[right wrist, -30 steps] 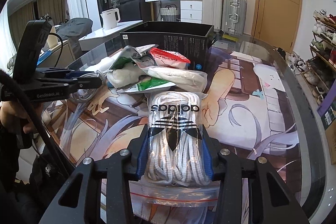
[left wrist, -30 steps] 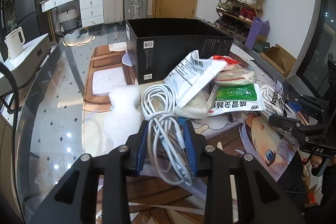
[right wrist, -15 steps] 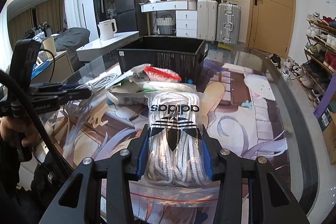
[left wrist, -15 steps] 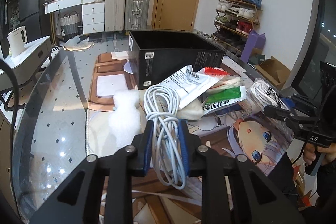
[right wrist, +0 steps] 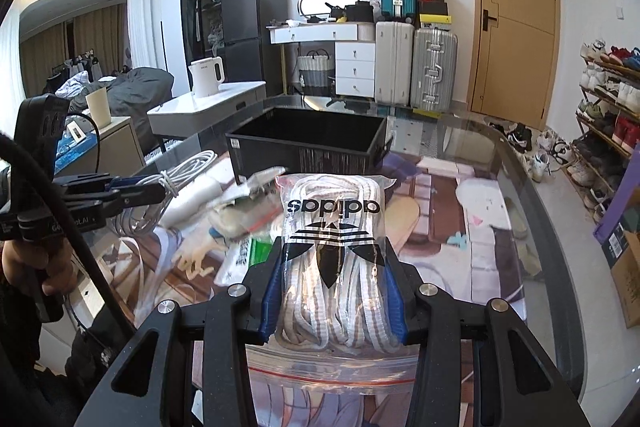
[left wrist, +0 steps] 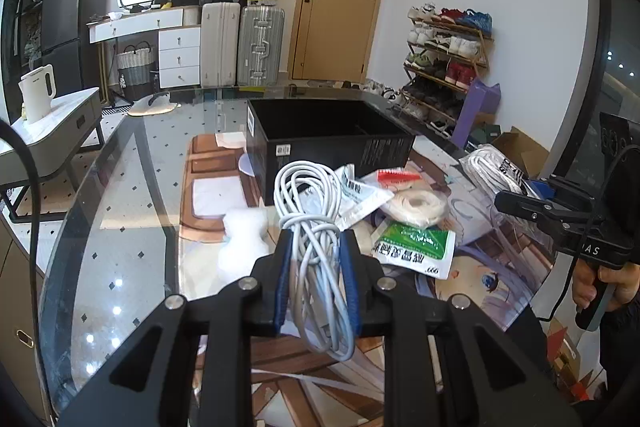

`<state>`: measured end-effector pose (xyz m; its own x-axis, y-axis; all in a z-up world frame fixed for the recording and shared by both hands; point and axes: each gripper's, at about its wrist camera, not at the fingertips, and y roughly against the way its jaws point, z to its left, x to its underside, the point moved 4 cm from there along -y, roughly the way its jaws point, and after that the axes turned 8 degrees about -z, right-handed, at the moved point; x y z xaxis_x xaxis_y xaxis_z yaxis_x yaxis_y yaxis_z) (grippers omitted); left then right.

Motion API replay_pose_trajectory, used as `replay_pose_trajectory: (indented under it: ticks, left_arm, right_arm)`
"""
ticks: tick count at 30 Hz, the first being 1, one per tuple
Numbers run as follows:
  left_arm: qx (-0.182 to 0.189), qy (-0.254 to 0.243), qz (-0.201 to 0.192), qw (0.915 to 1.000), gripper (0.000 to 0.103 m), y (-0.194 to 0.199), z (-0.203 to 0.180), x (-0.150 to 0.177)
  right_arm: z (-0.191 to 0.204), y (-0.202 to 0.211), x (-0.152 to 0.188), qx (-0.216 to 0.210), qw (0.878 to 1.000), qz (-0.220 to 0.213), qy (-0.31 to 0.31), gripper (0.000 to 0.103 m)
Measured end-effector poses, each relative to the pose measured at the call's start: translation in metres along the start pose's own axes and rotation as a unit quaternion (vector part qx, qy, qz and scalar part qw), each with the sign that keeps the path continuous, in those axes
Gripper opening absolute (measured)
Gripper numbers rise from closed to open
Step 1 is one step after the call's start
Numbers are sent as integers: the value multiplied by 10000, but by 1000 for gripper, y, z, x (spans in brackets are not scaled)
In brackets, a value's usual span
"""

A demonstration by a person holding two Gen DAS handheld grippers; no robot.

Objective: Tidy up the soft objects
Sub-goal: 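Lift the white cable with the left tool while the right tool carries the adidas bag to the box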

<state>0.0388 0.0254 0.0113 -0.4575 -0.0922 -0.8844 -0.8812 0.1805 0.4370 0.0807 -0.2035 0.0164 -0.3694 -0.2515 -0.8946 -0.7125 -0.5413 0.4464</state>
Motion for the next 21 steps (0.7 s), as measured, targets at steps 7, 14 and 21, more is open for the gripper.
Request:
replay_pose_trajectory:
  ticks: [7,14,21]
  left_arm:
    - [-108,25,-193,9998,21,3,4,-18]
    - [-185,-6,-358,9992,21,-4,4,-37]
    - [-219,-32,-491,9985,21,-15,4,-52]
  right_arm:
    - [2,-7,-20,-106,9999,-105,32,43]
    - [1,-20,-38,-179,9997,-166,94,43]
    - [-4,-32,-52,-203,9995,-188,140,43]
